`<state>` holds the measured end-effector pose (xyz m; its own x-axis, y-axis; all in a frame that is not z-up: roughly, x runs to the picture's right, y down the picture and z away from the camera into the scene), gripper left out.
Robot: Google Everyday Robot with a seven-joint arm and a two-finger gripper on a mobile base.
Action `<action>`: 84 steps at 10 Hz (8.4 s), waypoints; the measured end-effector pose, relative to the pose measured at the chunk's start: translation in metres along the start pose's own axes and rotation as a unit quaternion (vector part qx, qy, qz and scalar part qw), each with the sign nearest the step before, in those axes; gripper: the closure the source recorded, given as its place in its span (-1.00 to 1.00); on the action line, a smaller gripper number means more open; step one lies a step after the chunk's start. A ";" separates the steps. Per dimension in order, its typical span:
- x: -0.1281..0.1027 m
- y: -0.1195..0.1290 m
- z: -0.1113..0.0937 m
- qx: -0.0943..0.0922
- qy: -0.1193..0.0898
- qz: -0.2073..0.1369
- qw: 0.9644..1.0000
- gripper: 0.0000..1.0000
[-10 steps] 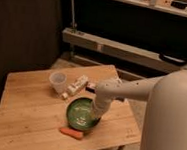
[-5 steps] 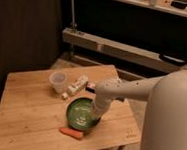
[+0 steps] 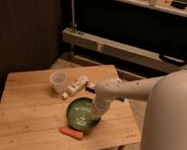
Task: Stand the bottle upright
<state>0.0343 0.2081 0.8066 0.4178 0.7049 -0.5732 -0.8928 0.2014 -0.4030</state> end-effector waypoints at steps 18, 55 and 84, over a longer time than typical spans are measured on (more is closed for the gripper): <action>-0.059 -0.017 -0.151 0.076 -0.024 0.157 0.984 0.91; -0.079 0.053 -0.206 0.024 -0.091 0.500 0.861 -0.60; -0.113 0.064 -0.206 -0.220 -0.186 0.145 0.947 -0.60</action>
<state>-0.0350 0.0010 0.6985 0.0043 0.8939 -0.4482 -0.7700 -0.2830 -0.5718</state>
